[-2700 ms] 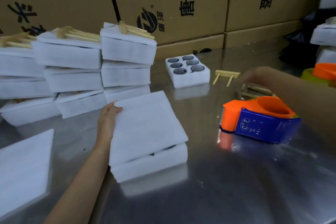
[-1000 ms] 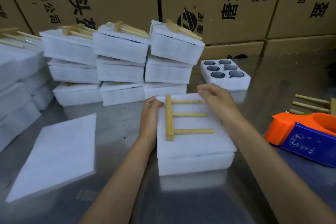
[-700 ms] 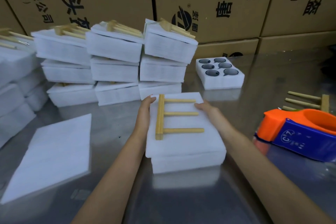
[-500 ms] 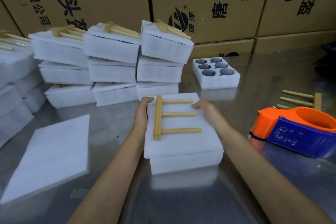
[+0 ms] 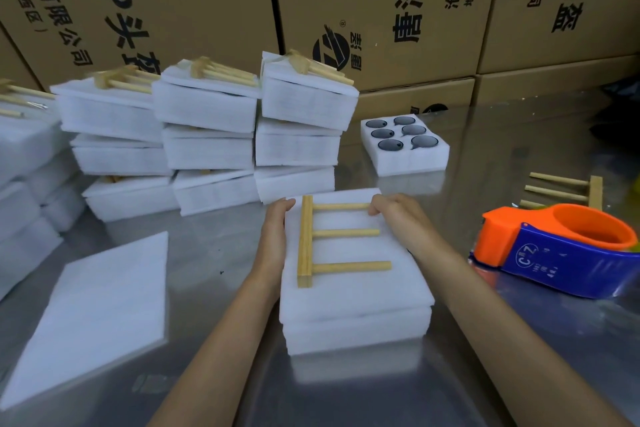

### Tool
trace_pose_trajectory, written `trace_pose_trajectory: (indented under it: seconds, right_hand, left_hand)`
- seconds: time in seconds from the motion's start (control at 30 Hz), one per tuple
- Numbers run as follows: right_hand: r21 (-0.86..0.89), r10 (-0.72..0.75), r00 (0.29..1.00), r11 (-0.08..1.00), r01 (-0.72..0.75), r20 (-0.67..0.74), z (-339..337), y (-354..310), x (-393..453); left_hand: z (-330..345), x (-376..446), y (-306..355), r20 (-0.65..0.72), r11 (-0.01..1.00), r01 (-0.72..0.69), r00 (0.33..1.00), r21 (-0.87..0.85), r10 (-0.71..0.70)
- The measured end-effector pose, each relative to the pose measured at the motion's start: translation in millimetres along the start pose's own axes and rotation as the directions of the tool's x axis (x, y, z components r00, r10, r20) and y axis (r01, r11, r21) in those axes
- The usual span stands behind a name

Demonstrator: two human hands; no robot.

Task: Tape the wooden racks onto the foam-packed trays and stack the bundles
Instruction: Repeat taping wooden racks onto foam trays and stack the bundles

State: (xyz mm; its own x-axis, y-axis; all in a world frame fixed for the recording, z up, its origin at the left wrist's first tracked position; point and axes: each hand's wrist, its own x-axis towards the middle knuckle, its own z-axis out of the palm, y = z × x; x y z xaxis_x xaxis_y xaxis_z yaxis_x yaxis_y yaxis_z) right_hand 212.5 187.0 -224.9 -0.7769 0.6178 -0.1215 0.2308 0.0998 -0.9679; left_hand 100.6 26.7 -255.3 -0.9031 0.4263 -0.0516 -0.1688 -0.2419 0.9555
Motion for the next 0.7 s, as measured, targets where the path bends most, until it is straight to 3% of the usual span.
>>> trace_pose_trajectory:
  seconds: [0.1,0.13,0.2,0.3,0.4,0.47,0.53,0.7]
  right_hand:
    - [-0.284,-0.224,0.975,0.934,0.215,0.001,-8,-3,-5]
    - [-0.382,-0.337,0.941,0.875,0.297,-0.042,-11,-3,-9]
    - [-0.581,-0.572,0.801,0.718,0.384,-0.177,-20,-1,-19]
    - [-0.746,-0.714,0.573,0.618,0.247,-0.401,-46,13,-34]
    - [-0.721,-0.635,0.453,0.692,-0.027,-0.626,-82,32,-42]
    - [-0.687,-0.586,0.42,0.713,-0.138,-0.693,-96,41,-44]
    - [-0.72,-0.594,0.435,0.658,-0.221,-0.677,-100,47,-45]
    - [-0.729,-0.599,0.445,0.65,-0.216,-0.666,-103,45,-47]
  left_hand:
    - [-1,0,0,0.022,1.0,0.02,1.0,-0.011,-0.02]
    - [-1,0,-1,0.025,1.0,0.02,1.0,-0.013,-0.019]
    - [-2,-3,-1,0.02,1.0,0.02,1.0,-0.02,-0.019]
    - [-1,-13,3,0.014,0.999,0.04,0.999,-0.036,-0.039]
    - [-2,-24,5,-0.012,0.997,0.068,0.998,-0.039,-0.068]
    - [-1,-30,7,-0.02,0.995,0.083,0.996,-0.051,-0.084]
    - [1,-34,10,-0.033,0.995,0.085,0.996,-0.052,-0.087]
    - [1,-38,9,-0.031,0.995,0.081,0.996,-0.05,-0.083]
